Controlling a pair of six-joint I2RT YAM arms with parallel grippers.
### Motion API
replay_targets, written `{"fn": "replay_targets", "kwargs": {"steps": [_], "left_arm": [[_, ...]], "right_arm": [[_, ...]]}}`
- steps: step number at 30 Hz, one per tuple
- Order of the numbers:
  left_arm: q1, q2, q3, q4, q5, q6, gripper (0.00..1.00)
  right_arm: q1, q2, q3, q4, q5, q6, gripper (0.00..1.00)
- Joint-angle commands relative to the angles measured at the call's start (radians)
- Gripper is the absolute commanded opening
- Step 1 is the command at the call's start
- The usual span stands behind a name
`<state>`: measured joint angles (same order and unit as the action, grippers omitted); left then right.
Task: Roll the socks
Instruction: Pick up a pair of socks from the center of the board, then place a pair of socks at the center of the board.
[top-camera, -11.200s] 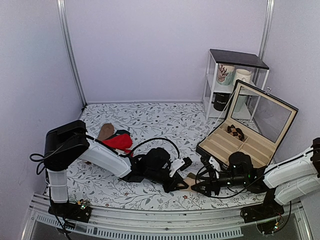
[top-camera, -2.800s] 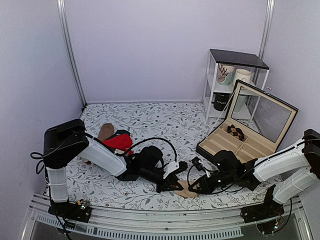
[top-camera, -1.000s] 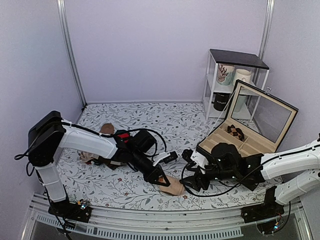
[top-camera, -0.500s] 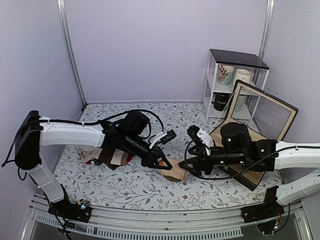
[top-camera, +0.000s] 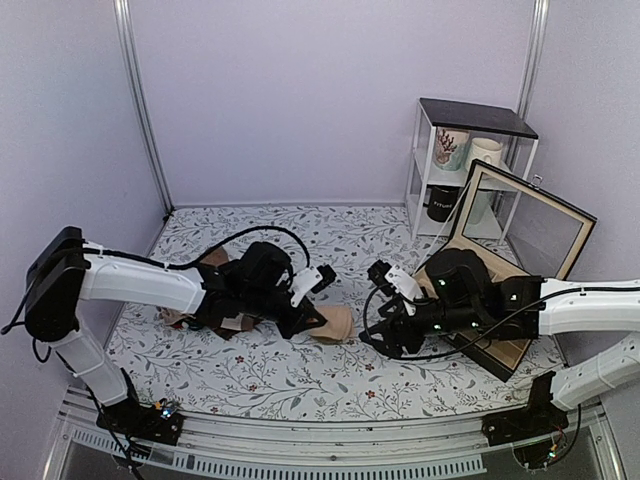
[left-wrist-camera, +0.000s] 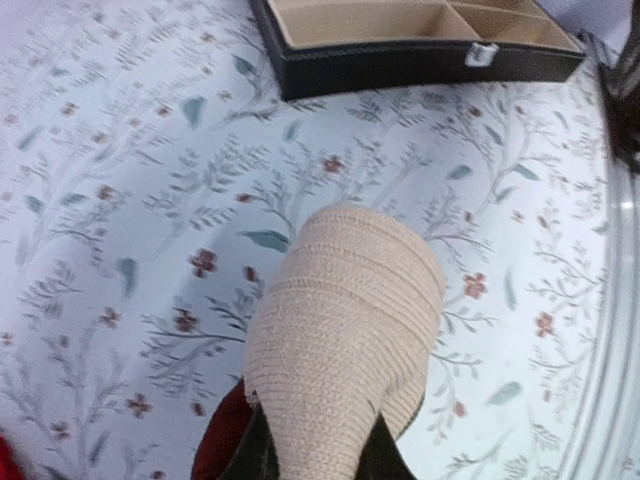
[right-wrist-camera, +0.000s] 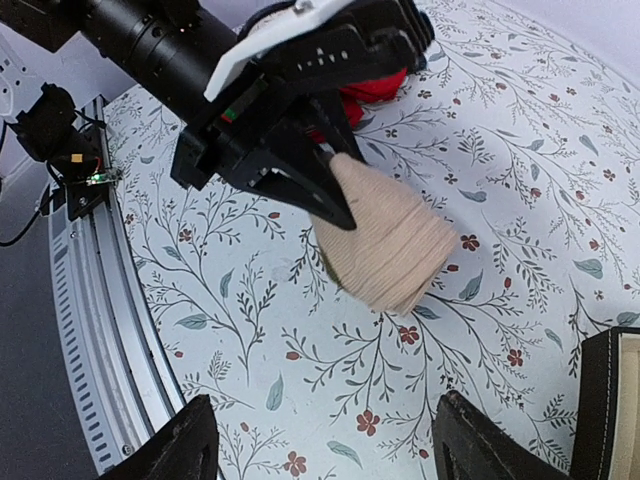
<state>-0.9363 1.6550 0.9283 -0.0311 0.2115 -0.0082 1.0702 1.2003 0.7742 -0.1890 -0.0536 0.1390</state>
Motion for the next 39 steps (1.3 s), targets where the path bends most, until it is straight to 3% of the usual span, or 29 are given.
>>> {"fn": "replay_targets", "kwargs": {"steps": [1,8,14,20,31,35,39], "left_arm": [[-0.012,-0.092,-0.053,0.257,-0.31,0.123,0.0],[-0.078,-0.081,-0.195,0.546,-0.433,0.37,0.0],[-0.232,0.067,-0.309,0.758,-0.636,0.415,0.0],[-0.384,0.159,-0.325,0.819,-0.792,0.401,0.0],[-0.441,0.111,-0.358,0.592,-0.592,0.173,0.0],[-0.468,0.134,-0.388,0.578,-0.573,0.101,0.0],[-0.48,0.18,-0.354,0.49,-0.464,0.035,0.0]], "right_arm": [[-0.013,0.012,-0.012,0.032,0.024,0.001,0.75],[-0.018,0.018,-0.041,0.057,0.016,0.018,0.74],[-0.02,0.01,-0.07,0.07,0.012,0.031,0.74],[-0.019,-0.009,-0.093,0.065,0.007,0.047,0.74],[-0.019,-0.042,-0.166,0.1,-0.029,0.112,0.73],[-0.02,-0.041,-0.196,0.13,-0.047,0.137,0.73],[-0.019,-0.035,-0.218,0.167,-0.129,0.149,0.7]]}}
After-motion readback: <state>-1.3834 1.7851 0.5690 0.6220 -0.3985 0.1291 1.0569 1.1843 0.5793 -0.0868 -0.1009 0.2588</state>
